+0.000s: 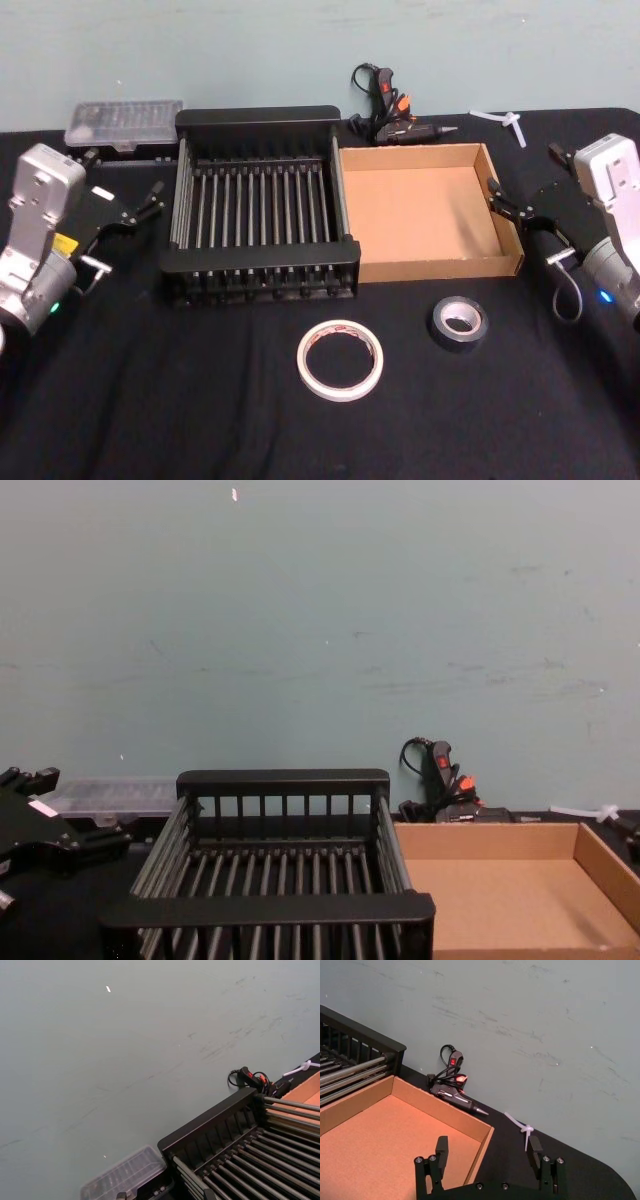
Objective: Pick up the white tape and place it into the black box , Pick up the silver tape and place it into the brown box.
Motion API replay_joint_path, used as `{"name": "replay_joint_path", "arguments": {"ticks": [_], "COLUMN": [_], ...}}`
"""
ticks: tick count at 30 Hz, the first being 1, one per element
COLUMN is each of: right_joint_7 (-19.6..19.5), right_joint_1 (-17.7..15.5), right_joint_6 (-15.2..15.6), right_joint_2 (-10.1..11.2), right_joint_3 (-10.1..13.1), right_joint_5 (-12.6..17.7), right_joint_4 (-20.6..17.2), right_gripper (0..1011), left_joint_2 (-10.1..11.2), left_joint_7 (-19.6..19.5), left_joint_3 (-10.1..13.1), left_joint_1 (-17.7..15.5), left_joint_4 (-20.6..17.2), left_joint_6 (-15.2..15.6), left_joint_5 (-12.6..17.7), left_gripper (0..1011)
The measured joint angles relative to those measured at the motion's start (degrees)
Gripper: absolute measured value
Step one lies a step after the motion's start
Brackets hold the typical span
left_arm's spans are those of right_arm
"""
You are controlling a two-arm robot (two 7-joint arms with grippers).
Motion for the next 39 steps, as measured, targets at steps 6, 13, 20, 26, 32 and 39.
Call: {"name": "replay_joint_path", "arguments": {"ticks": [6, 13, 20, 26, 32, 39], "right_joint_7": [2.1, 4.5, 6.4, 7.0, 7.7, 8.3], "right_joint_1": [-0.4, -1.0, -2.9, -5.5, -8.1, -11.2], "right_joint_6": [1.3, 5.7, 11.0, 15.5, 19.1, 22.3], "right_joint_2": [-0.3, -0.5, -0.6, -0.2, 0.3, 0.7], "right_joint_3": [1.0, 2.3, 4.2, 5.9, 6.8, 7.7], "right_joint_5": [0.8, 2.6, 5.6, 7.4, 8.1, 8.5], "right_joint_4": [-1.1, -3.4, -7.8, -12.8, -17.1, -20.6], "right_gripper": [1002, 1002, 1002, 1002, 1002, 1002], "left_joint_2": [0.0, 0.0, 0.0, 0.0, 0.0, 0.0], "left_joint_7": [0.0, 0.0, 0.0, 0.0, 0.0, 0.0], "left_joint_3": [0.0, 0.0, 0.0, 0.0, 0.0, 0.0], "left_joint_1": [0.0, 0.0, 0.0, 0.0, 0.0, 0.0], "left_joint_4": [0.0, 0.0, 0.0, 0.0, 0.0, 0.0], "left_joint_6": [0.0, 0.0, 0.0, 0.0, 0.0, 0.0], "left_joint_5": [0.0, 0.0, 0.0, 0.0, 0.0, 0.0], "left_gripper": [1002, 1001, 1001, 1001, 1002, 1001]}}
